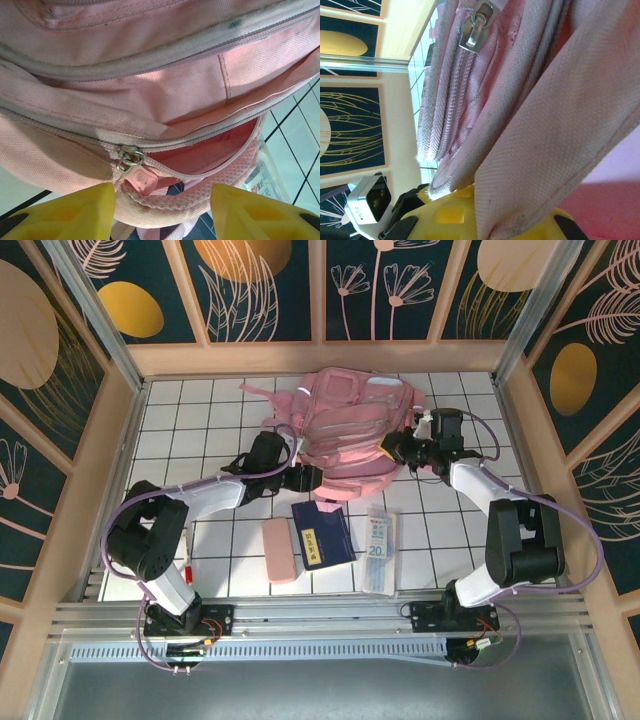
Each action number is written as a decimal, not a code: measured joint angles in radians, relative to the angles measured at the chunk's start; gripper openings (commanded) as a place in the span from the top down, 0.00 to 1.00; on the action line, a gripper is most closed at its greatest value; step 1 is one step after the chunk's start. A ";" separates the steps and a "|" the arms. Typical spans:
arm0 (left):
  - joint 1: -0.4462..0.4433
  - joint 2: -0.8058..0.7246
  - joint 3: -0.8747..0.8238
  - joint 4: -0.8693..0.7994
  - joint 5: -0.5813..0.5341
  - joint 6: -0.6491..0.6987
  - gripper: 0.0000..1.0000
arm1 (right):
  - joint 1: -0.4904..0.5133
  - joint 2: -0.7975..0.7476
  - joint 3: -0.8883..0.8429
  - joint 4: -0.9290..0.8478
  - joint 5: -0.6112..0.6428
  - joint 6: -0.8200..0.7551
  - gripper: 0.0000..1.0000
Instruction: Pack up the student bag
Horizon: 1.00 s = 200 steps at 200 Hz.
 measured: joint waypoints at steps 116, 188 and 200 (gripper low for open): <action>0.018 0.103 0.085 0.002 0.025 -0.062 1.00 | -0.002 0.000 0.002 0.000 0.000 -0.006 1.00; 0.021 0.044 0.081 0.005 0.061 -0.040 1.00 | -0.002 0.018 0.027 -0.071 0.019 -0.097 1.00; 0.021 0.016 0.078 0.023 0.071 -0.040 1.00 | -0.002 0.021 0.035 -0.093 0.031 -0.124 1.00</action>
